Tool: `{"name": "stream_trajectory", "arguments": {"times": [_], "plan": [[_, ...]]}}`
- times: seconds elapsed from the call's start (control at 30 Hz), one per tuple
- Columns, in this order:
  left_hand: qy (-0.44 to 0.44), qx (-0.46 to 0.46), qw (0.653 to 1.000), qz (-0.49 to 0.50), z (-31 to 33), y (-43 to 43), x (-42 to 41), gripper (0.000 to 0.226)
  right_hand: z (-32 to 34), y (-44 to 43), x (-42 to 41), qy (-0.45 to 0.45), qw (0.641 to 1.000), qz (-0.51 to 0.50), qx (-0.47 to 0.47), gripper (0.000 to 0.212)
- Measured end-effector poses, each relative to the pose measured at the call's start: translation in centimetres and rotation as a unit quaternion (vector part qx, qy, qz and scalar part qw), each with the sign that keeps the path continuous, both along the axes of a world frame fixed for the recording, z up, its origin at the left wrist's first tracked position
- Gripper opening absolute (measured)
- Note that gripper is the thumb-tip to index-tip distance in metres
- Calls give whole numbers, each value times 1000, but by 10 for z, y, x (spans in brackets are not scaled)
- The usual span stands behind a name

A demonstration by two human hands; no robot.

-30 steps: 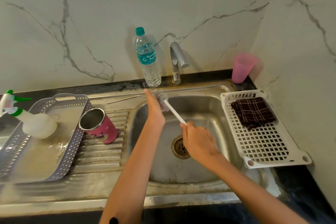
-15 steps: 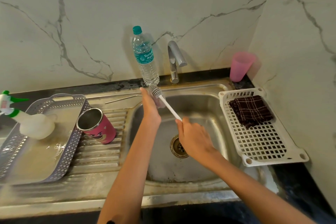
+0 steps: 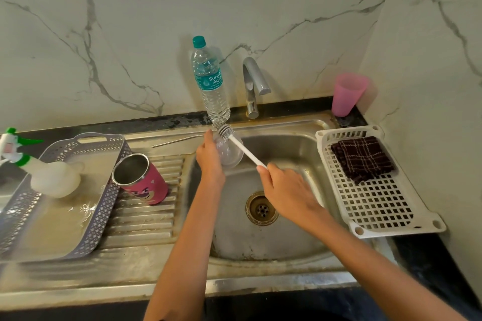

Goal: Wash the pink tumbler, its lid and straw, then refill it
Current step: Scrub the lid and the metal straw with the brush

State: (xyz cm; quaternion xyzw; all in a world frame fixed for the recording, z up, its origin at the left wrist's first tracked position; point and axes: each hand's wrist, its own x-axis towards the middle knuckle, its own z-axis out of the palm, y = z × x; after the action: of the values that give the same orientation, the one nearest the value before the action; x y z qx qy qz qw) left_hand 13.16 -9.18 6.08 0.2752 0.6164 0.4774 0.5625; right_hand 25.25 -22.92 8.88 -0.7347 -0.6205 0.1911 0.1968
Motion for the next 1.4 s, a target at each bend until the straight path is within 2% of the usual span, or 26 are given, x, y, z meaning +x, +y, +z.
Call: {"name": "stream_trajectory", "arguments": {"times": [0.13,0.23,0.37,0.5,0.63,0.8,1.0,1.17,1.4], "plan": [[-14,-15,1000,-14,2,7,-9,38,-2,-3,8,1,1000,-12,11,45],[-78,-22,997,-9,6,10,-19,29,-5,-6,15,11,1000,-12,10,44],[-238,-21,971,10,5,14,-22,56,-19,-9,1,49,999,-24,6,42],[-310,-13,950,32,9,8,-9,63,-22,-8,-10,108,993,-48,-3,44],[-307,-3,951,22,11,-4,6,67,-7,10,-4,120,991,-55,4,42],[-347,38,934,70,15,5,-1,69,-20,-9,-13,126,991,-40,-23,42],[-337,48,940,36,0,-7,9,69,-15,10,-8,137,988,-65,-27,42],[-407,64,907,89,5,9,-2,58,-31,-6,-21,88,995,-36,-20,43],[-358,81,930,35,5,5,-9,50,-34,-1,-15,52,998,-17,21,45]]}}
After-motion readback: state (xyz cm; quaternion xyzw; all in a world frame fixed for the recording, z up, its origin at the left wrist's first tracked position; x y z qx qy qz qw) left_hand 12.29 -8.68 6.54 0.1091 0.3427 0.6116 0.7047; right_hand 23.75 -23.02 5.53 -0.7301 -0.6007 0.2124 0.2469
